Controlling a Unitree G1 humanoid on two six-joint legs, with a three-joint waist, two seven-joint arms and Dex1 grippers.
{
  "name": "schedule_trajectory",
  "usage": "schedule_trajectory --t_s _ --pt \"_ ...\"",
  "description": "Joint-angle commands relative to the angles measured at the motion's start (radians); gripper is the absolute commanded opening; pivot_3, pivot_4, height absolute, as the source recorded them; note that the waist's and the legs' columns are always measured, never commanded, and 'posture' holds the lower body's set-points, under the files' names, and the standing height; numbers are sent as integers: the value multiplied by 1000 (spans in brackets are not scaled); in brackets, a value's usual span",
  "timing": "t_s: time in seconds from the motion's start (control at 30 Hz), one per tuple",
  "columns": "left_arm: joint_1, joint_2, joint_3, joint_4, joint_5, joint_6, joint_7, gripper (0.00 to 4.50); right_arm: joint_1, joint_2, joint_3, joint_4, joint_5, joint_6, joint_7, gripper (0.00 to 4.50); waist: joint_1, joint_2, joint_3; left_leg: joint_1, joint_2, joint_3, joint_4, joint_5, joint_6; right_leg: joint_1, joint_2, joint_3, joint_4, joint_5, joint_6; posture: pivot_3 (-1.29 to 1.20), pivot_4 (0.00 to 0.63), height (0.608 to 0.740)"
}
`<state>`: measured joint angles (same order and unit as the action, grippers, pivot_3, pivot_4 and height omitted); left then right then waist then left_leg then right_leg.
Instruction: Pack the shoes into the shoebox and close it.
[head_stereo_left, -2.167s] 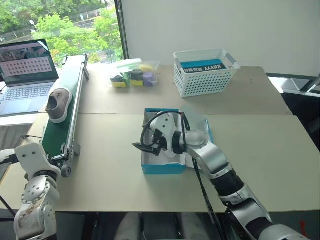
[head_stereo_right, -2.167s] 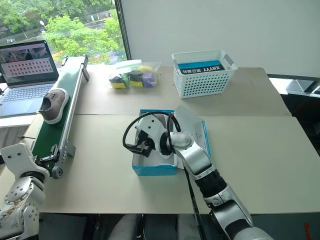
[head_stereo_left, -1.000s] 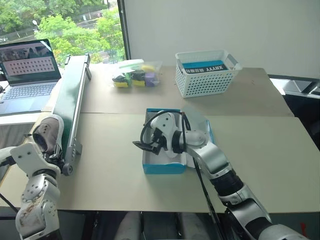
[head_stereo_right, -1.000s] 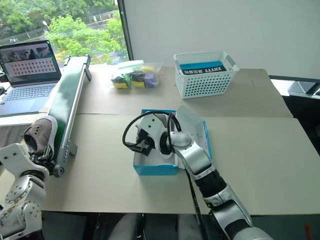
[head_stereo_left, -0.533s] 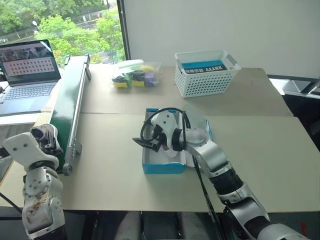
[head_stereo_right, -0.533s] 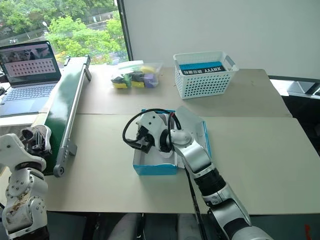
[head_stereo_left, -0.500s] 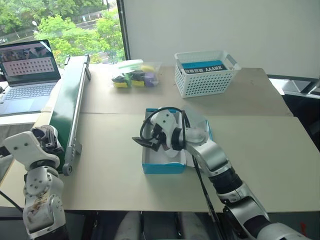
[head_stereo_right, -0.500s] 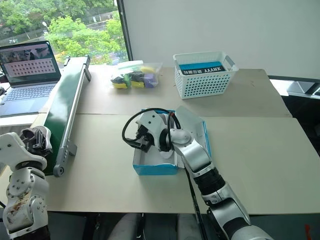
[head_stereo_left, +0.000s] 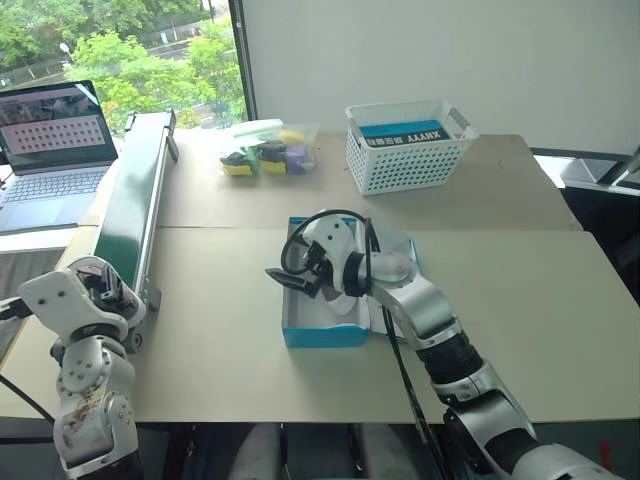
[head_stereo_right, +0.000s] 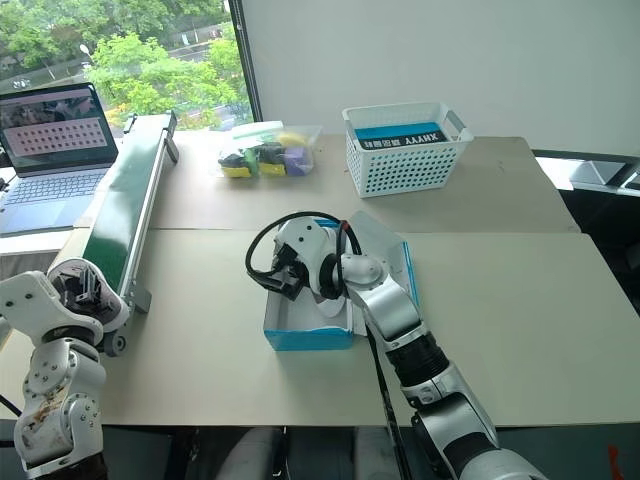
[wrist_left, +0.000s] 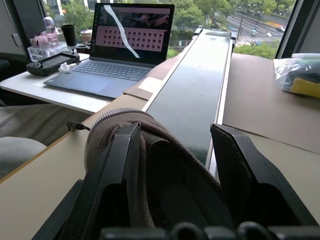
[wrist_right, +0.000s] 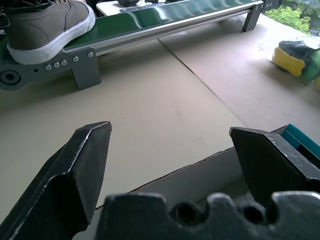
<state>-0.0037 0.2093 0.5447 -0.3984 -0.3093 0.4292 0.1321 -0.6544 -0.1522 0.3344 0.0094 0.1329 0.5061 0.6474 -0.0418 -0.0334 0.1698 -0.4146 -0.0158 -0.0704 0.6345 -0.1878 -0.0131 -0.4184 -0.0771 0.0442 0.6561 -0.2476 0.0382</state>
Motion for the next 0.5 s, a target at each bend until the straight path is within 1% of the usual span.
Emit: schedule_trajectory --t_s 0.03,0.2,0.33,0.43,0.47,0.5 --pt "-20 -32 47 -6 -70 56 38 2341 -21 -2 -23 -24 7 -4 2 4500 0 0 0 0 0 0 0 0 0 0 0 0 0 0 0 0 150 738" --pt "-51 -82 95 -1 -154 96 84 2341 -18 -6 -20 -29 7 -3 5 4500 0 0 0 1 0 0 0 0 0 1 0 0 0 0 0 0 150 738" --pt "-57 -85 119 13 -194 117 102 2341 -18 -8 -21 -32 7 -1 3 4500 0 0 0 1 0 0 1 0 0 1 0 0 0 0 0 0 150 738" --pt "-58 -82 131 22 -217 127 113 1649 -17 -9 -21 -34 8 1 2 4500 0 0 0 2 0 0 1 0 0 2 0 0 1 0 0 0 150 738" --pt "-57 -79 132 25 -220 130 114 1202 -17 -9 -21 -34 8 2 2 4500 -1 0 0 3 0 0 1 0 0 3 0 0 0 0 0 0 150 738" --pt "-56 -76 131 27 -222 131 114 899 -18 -9 -21 -34 8 2 1 4500 -1 0 0 4 0 0 1 0 0 4 0 0 0 0 0 0 150 738"
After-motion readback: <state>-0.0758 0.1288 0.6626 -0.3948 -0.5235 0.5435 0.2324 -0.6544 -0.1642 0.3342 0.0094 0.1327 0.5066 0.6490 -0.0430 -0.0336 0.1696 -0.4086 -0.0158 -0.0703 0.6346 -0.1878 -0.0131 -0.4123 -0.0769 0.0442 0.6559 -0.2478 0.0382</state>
